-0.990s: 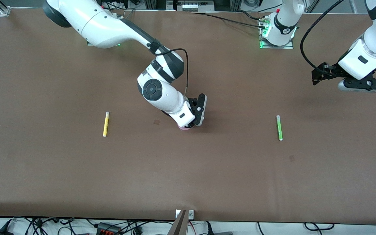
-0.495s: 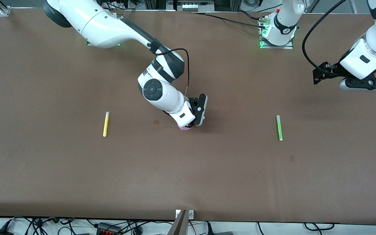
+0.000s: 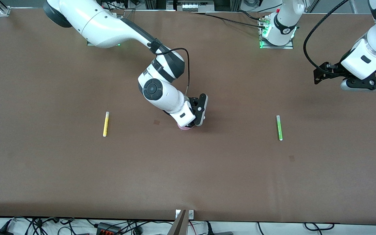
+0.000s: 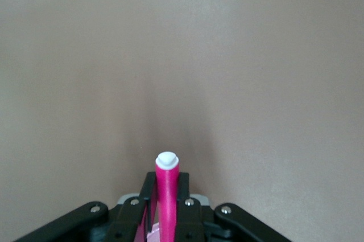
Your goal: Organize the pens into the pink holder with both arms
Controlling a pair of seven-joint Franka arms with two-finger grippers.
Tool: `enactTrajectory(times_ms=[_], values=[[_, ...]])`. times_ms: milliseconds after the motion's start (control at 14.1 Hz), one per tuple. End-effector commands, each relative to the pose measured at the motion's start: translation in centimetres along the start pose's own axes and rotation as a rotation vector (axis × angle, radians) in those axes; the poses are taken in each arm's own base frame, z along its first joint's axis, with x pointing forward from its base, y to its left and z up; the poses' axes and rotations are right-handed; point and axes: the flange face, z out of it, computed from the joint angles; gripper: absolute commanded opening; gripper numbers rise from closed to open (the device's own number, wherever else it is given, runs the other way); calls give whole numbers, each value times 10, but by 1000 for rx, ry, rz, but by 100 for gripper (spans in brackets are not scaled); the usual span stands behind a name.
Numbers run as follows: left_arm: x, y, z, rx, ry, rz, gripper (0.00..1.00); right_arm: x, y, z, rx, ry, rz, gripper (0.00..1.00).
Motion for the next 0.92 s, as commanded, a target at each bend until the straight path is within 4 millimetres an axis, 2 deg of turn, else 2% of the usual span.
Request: enactTrajectory(times_ms=[0,849], values=[[-2,-1,-6,-20,-4,-13,100,0,-2,-2,1,-1,0,0],[0,0,-9,-21,3,-11,100,-6,5,-4,2,-5,31,0]])
